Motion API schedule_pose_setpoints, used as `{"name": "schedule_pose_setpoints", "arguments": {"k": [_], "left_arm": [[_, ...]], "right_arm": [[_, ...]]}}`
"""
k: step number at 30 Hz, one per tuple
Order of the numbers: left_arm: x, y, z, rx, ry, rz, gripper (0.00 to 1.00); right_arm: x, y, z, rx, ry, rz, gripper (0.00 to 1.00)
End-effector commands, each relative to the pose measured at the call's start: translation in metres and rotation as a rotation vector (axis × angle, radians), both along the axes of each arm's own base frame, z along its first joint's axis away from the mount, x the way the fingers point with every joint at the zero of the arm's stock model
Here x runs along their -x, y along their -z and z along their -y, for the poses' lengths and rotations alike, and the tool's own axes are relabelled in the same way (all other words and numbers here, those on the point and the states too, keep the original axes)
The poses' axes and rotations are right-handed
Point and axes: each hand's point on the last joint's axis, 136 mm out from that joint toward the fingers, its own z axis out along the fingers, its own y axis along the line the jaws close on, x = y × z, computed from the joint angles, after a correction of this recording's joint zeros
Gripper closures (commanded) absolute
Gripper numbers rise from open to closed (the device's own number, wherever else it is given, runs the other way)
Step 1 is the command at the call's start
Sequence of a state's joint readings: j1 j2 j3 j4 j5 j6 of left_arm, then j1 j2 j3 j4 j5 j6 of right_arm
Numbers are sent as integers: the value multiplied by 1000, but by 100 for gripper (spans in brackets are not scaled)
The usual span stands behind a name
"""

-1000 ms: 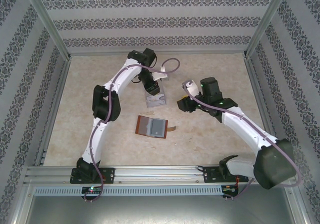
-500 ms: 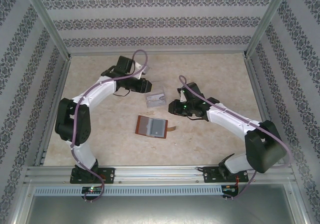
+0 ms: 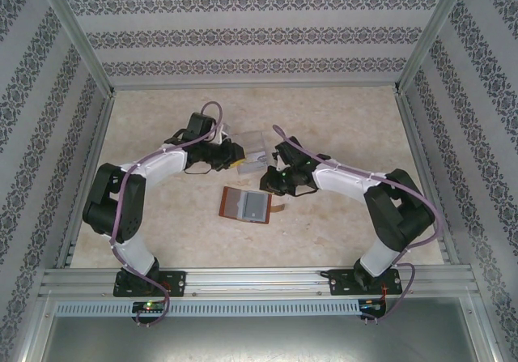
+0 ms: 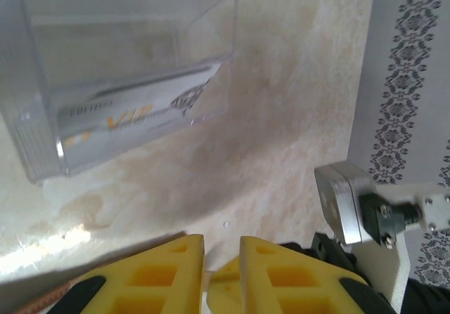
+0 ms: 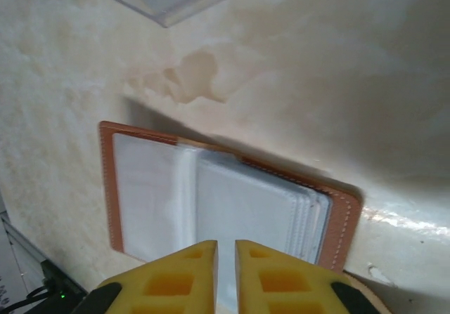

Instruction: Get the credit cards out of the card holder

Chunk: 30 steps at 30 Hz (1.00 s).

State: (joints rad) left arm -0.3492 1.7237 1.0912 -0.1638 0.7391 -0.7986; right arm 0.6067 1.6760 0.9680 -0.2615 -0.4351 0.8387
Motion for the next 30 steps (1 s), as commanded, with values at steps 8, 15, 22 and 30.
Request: {"name": "schedule_pose_setpoints", "arguments": {"k": [8, 15, 22, 30], "left_arm": [[58, 21, 20, -72, 84, -128, 83], [80, 34, 31, -115, 140, -184, 87], [96, 37, 42, -136, 205, -224, 90], [117, 44, 54, -134, 298, -291, 91]], "right_arm": [[5, 34, 10, 76, 33, -70, 93], [6, 46, 22, 123, 65, -81, 98], [9, 51, 24, 120, 79, -90, 100], [12, 66, 28, 147, 85, -122, 100]]}}
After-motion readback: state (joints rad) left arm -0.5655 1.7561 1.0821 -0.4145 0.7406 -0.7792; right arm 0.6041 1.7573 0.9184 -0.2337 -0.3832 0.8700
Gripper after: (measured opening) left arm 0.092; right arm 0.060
